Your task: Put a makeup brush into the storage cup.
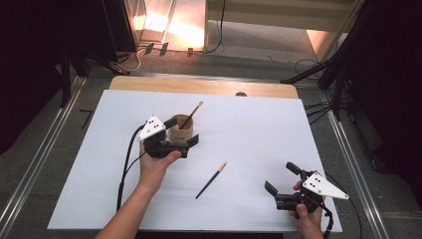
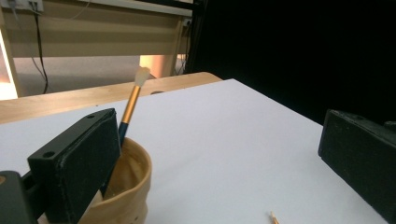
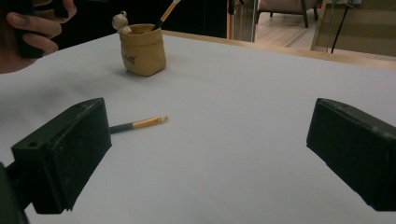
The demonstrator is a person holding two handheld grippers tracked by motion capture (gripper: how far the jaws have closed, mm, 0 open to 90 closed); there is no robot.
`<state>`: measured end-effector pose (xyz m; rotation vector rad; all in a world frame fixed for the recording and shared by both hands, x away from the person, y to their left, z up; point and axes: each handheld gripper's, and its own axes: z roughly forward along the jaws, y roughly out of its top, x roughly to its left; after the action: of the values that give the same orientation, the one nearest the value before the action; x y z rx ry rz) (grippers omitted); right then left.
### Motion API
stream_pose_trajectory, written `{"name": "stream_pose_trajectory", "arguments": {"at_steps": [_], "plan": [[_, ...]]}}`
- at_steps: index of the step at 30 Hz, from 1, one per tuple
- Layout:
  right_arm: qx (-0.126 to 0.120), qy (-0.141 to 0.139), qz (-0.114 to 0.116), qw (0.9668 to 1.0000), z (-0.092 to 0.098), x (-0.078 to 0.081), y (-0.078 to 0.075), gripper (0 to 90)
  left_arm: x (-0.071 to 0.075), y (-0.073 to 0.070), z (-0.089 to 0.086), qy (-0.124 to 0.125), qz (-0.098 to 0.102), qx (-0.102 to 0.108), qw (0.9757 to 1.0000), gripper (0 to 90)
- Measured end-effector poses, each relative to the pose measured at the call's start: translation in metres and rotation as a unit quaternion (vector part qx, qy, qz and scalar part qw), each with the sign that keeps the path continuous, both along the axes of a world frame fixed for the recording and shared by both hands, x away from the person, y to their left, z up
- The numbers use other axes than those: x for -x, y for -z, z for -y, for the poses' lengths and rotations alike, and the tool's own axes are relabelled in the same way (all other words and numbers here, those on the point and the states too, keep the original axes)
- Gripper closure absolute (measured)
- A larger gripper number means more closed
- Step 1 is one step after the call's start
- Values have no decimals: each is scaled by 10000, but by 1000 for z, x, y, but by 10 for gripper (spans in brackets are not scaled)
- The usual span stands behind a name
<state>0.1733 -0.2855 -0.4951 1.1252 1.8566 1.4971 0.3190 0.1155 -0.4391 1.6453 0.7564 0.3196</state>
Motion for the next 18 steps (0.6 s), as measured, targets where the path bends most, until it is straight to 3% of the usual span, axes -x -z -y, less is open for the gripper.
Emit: {"name": "stream_pose_trajectory", "arguments": {"at_steps": [11, 18], "plan": [[-38, 5, -32, 10000, 1, 1, 0, 2, 10, 8, 21, 201, -37, 22, 9998, 0], [-16, 13, -22, 10000, 1, 0, 1, 2, 14, 12, 28, 220, -161, -9, 9996, 0]]}}
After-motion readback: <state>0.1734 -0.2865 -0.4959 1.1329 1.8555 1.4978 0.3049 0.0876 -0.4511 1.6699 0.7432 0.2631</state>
